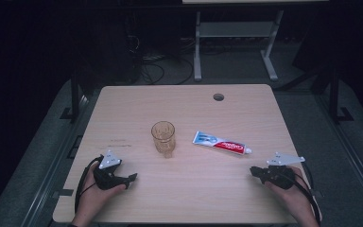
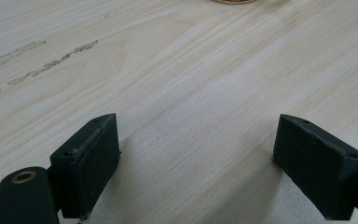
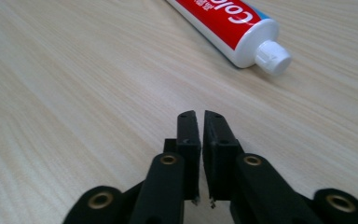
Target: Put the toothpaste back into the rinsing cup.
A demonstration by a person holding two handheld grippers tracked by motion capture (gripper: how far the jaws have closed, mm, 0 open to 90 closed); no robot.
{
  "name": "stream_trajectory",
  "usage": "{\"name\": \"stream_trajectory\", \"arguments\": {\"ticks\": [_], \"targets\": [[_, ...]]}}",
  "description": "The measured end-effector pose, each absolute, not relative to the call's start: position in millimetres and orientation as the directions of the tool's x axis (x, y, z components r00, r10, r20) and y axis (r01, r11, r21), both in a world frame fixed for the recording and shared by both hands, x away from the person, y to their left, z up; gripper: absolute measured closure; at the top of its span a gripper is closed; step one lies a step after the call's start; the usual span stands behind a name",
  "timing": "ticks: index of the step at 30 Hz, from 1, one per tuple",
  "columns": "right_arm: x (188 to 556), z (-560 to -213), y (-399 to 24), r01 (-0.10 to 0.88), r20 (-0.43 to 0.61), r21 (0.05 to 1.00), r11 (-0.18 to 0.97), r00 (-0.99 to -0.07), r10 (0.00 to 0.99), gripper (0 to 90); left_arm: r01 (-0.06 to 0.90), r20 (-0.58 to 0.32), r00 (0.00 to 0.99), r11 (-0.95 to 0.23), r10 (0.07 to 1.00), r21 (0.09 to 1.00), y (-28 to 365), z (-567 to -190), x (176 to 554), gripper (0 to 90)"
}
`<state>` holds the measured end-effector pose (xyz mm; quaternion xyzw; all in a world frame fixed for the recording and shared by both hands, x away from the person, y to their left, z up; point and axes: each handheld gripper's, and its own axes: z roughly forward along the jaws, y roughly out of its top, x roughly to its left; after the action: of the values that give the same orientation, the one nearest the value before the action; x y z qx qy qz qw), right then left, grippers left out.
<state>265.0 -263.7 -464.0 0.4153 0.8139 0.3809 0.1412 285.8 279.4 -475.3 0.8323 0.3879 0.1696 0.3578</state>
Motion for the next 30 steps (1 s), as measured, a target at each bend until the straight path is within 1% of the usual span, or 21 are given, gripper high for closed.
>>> {"name": "stream_trajectory", "arguments": {"ticks": [2, 4, 16, 30], "targets": [[266.4, -463.5, -264.0, 0.569, 0.089, 0.738, 0.361, -0.613, 0.785, 89.4, 0.524, 0.005, 0.641, -0.443, 0.767, 0.727, 279.3, -475.3, 285.8, 13.4], [268.2, -462.1, -264.2, 0.562, 0.08, 0.742, 0.364, -0.614, 0.785, 89.7, 0.524, 0.005, 0.642, -0.444, 0.767, 0.727, 279.4, -475.3, 285.8, 13.4], [275.9, -455.7, -268.0, 0.558, 0.085, 0.754, 0.347, -0.607, 0.79, 89.7, 0.524, 0.005, 0.642, -0.444, 0.767, 0.727, 279.4, -475.3, 285.8, 13.4], [294.7, -446.0, -269.4, 0.564, 0.104, 0.759, 0.326, -0.599, 0.794, 89.6, 0.524, 0.004, 0.641, -0.442, 0.767, 0.728, 279.3, -475.4, 285.8, 13.4]]}}
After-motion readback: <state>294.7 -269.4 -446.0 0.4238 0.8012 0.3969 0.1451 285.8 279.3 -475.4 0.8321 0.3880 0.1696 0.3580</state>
